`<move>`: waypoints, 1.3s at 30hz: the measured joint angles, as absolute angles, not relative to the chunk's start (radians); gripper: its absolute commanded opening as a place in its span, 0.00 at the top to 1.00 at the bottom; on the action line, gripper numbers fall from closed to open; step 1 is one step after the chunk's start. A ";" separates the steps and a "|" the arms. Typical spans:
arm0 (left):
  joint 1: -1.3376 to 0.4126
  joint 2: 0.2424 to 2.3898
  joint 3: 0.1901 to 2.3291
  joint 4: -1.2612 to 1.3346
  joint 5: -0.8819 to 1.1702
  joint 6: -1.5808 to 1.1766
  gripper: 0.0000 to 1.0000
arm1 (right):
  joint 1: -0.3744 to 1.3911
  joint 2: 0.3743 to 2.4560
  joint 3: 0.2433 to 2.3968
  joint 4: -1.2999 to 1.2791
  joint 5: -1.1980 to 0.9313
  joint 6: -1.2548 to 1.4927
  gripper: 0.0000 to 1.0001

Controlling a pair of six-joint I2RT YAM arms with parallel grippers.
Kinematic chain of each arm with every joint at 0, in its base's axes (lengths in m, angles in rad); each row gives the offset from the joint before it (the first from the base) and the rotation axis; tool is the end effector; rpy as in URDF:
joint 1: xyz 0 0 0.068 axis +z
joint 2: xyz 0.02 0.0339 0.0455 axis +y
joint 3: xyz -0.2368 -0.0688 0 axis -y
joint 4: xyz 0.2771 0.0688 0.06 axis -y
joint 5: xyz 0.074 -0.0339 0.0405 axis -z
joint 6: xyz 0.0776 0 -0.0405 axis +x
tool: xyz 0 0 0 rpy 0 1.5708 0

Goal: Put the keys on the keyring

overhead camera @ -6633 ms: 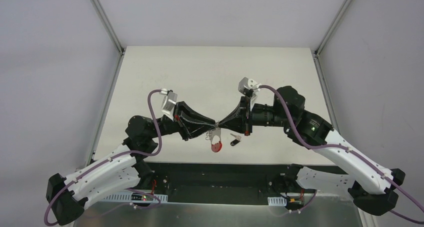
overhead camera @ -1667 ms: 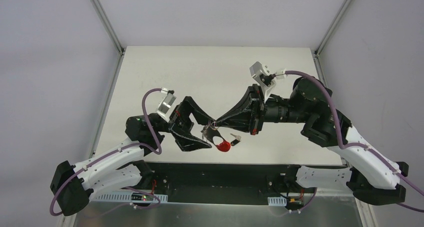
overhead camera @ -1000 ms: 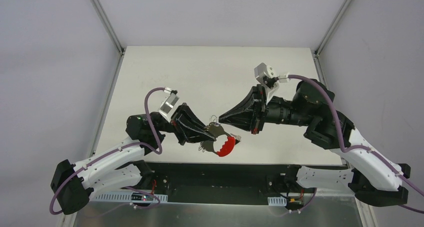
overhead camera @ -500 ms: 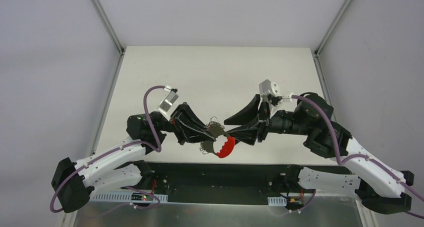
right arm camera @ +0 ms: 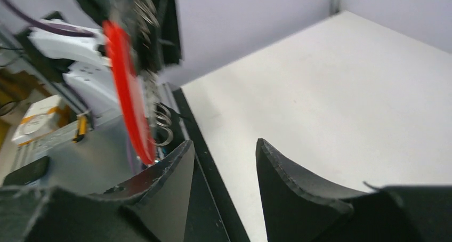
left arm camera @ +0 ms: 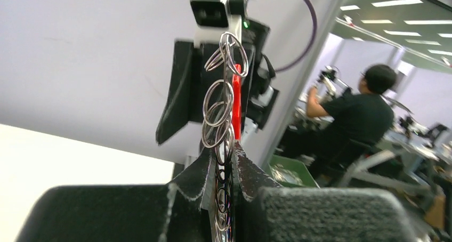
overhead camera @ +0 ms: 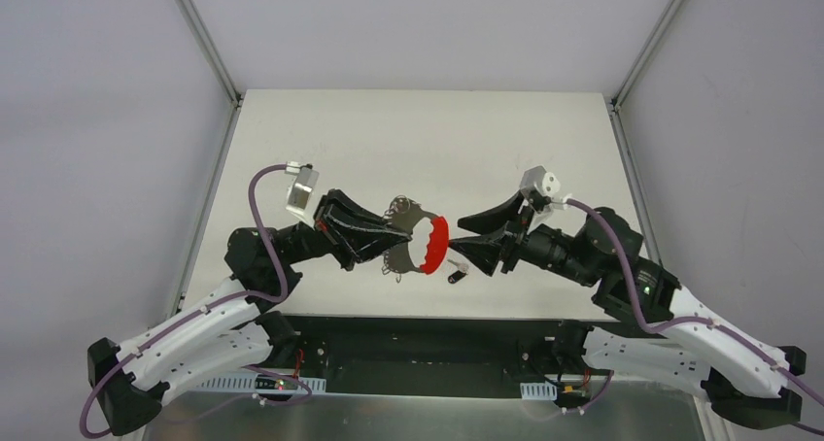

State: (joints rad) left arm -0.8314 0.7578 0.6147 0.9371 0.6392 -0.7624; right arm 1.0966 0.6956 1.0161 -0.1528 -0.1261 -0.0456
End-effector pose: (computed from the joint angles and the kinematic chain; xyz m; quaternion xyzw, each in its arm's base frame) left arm 0.1183 -0.1984 0.3933 0.3030 0.3493 -0.7116 0.5290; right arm 0.0969 0.2101 0.4347 -0.3887 0.5159 0.4176 0.6391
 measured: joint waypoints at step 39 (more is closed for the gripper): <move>-0.831 0.739 0.558 0.649 -0.124 -0.722 1.00 | 1.265 0.928 0.604 0.559 0.077 -0.475 0.44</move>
